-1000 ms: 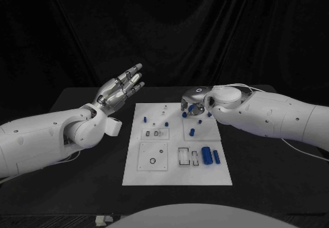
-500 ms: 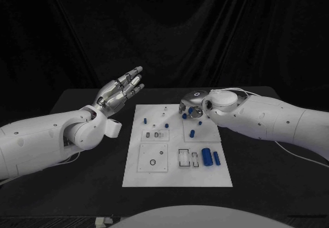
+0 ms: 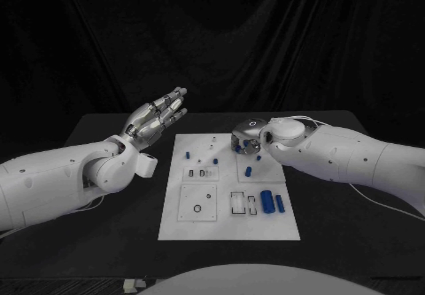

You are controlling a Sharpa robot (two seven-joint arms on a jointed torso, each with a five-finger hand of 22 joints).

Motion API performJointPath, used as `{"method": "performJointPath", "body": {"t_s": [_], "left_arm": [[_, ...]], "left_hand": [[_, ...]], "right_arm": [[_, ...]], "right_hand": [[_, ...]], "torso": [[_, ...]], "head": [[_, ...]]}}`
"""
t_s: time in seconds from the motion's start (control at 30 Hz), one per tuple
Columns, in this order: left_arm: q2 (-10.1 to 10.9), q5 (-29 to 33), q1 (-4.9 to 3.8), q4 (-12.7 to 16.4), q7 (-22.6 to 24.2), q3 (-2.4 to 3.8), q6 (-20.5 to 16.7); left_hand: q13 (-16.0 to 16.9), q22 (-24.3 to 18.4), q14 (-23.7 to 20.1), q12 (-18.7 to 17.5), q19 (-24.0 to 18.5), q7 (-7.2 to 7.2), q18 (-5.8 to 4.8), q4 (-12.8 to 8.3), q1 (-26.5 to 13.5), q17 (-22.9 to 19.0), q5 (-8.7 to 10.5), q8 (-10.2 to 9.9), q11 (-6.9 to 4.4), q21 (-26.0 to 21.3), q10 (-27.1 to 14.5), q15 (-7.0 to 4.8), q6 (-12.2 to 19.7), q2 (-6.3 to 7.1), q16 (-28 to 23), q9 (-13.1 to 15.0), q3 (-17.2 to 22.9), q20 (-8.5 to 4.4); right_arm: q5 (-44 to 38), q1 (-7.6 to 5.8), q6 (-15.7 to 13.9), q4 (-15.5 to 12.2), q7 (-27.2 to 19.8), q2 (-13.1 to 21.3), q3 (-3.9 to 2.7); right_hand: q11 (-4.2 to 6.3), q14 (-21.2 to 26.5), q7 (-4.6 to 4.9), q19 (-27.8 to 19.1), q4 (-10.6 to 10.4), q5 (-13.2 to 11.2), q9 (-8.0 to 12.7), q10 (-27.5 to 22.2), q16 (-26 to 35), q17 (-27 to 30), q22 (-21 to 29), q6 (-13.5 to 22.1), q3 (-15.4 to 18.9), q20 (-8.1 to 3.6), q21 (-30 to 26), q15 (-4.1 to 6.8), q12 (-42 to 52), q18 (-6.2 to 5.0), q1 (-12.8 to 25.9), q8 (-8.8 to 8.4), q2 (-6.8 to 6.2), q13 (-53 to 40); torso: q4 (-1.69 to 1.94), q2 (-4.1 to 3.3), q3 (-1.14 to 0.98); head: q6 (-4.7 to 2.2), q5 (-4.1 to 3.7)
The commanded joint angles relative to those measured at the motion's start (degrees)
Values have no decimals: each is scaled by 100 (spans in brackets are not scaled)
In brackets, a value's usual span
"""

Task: Assemble the parts on the task board

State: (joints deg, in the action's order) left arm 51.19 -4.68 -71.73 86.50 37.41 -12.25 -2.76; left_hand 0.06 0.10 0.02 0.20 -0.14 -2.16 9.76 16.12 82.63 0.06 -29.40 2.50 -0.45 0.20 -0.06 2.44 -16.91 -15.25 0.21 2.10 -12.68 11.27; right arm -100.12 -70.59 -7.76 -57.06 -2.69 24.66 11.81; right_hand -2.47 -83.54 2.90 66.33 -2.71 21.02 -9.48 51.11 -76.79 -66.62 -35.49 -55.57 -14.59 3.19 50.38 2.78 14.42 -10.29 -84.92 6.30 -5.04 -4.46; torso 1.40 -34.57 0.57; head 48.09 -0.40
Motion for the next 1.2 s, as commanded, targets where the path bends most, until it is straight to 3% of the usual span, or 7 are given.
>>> {"method": "performJointPath", "body": {"t_s": [0.03,0.13,0.4,0.73,0.93,1.07,1.2], "left_arm": [[-11,-14,15,0,50,6,98],[-8,-14,27,-2,41,6,109],[26,-14,44,2,12,6,114],[142,-13,44,129,-61,7,-36],[241,-13,32,255,-105,7,-191],[298,-21,19,309,-133,7,-246],[334,-25,-6,340,-150,8,-293]], "left_hand": [[-6,-10,-2,-20,14,-16,48,9,61,-6,-33,39,61,-20,6,0,-38,-4,-21,8,39,52],[-6,-10,-2,-20,14,-23,48,2,75,-6,-49,44,67,-20,6,12,-49,-4,-21,9,46,60],[-6,-10,-2,-20,14,-36,49,-81,200,-6,-167,58,76,-20,6,81,-55,15,-21,7,114,123],[-6,-3,-2,-20,22,-40,51,-143,270,-6,-272,79,72,-12,6,146,-105,51,-21,14,150,166],[-6,5,-2,-20,32,-50,54,-161,283,-6,-286,103,80,-2,6,176,-170,83,-21,22,147,188],[-6,8,-2,-20,36,-53,55,-159,282,-6,-285,111,82,1,6,191,-190,91,-21,24,144,198],[-6,9,-2,-20,38,-56,55,-156,280,-6,-283,114,85,3,6,199,-198,94,-21,24,142,203]], "right_arm": [[-62,31,-285,36,-192,-19,-4],[-62,41,-367,48,-230,-20,-4],[68,14,-808,-83,-333,96,-4],[345,-321,-925,-464,-398,175,-4],[371,-429,-858,-353,-461,-1,-4],[377,-451,-846,-188,-465,-135,-4],[379,-460,-841,8,-463,-271,-4]], "right_hand": [[28,-8,28,-47,-11,-35,-73,130,-22,-13,-36,-153,-106,-15,27,52,8,-22,71,73,-2,17],[30,-25,37,-49,2,-34,-217,415,-37,-41,-93,-366,-244,-29,47,61,30,-19,66,193,-28,16],[4,-49,61,-65,105,-74,-404,851,-54,-82,-206,-380,-449,-34,104,56,57,-16,-54,236,-62,5],[20,-55,115,-84,114,-214,-478,967,-57,-93,-265,-343,-509,-33,128,60,22,-18,-71,227,-75,13],[35,-42,133,-106,111,-215,-501,1006,-39,-70,-292,-297,-520,-35,132,64,1,-16,-61,206,-102,16],[37,-30,142,-105,104,-241,-512,993,-20,-43,-333,-271,-526,-35,153,65,-25,-9,-52,193,-109,23],[31,-25,147,-111,96,-271,-525,981,-17,-41,-361,-257,-532,-34,163,63,-52,-5,-41,187,-115,29]], "torso": [[0,5,4],[1,6,4],[3,6,4],[-1,14,8],[1,22,13],[22,3,12],[56,-21,25]], "head": [[11,5],[14,6],[29,60],[90,129],[119,199],[132,217],[143,218]]}}
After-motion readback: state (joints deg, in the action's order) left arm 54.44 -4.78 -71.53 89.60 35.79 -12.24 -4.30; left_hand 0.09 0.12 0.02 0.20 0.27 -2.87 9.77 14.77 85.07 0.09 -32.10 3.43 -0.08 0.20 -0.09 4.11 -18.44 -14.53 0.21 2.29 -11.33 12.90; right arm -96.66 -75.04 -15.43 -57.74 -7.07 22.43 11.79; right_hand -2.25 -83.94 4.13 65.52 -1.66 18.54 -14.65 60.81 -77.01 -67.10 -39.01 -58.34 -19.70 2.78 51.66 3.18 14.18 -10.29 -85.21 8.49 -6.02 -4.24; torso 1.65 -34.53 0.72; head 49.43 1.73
